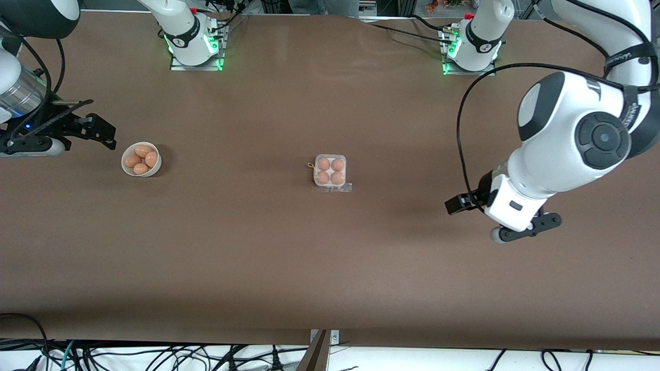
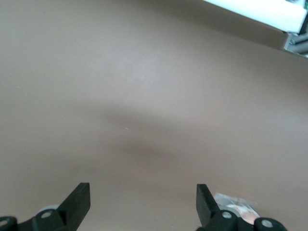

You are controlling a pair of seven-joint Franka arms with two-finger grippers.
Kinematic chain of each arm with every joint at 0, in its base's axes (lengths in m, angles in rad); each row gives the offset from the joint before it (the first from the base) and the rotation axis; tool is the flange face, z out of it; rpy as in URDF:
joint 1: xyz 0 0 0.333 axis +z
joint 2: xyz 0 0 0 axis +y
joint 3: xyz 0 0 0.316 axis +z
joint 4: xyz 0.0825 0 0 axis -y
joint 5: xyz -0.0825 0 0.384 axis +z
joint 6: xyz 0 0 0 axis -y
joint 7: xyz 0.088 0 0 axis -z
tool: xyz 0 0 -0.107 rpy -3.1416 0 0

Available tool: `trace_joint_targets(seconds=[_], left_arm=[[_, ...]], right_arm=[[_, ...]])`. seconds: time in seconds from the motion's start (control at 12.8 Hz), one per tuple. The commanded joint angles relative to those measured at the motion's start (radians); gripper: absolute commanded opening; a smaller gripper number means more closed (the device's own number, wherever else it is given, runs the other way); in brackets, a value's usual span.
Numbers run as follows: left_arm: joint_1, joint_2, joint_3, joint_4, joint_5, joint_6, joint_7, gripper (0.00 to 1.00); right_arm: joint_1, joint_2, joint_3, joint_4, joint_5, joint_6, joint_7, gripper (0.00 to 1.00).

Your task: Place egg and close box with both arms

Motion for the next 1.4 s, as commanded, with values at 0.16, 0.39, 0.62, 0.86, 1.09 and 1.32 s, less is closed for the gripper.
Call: trace_joint_targets(seconds=[0.16,0.39,0.62,0.86,1.09,1.32], left_arm=[[0.077,-0.066,0.026,-0.013,0.067,-0.029,0.228,1.00],[0.087,-0.175,0.113,-0.120,0.060,-0.027,0.366,1.00],[0.123,-0.302,0.135,-0.278,0.057,-0.027,0.500,1.00],[0.145,-0.411,0.135,-0.430,0.041,-0.047,0.505,1.00],[0.147,-0.468,0.135,-0.481,0.015,-0.064,0.513,1.00],[0.148,-0.472,0.135,-0.484,-0.032,-0.066,0.513,1.00]], right_arm=[[-0.006,0.004,0.001,0.017,0.019,-0.013,-0.014,1.00],[-0.006,0.004,0.001,0.017,0.019,-0.013,-0.014,1.00],[-0.006,0.004,0.001,0.017,0.019,-0.012,-0.014,1.00],[-0.006,0.004,0.001,0.017,0.019,-0.012,-0.014,1.00],[-0.006,0.004,0.001,0.017,0.019,-0.012,-0.014,1.00],[-0.006,0.004,0.001,0.017,0.019,-0.012,-0.014,1.00]])
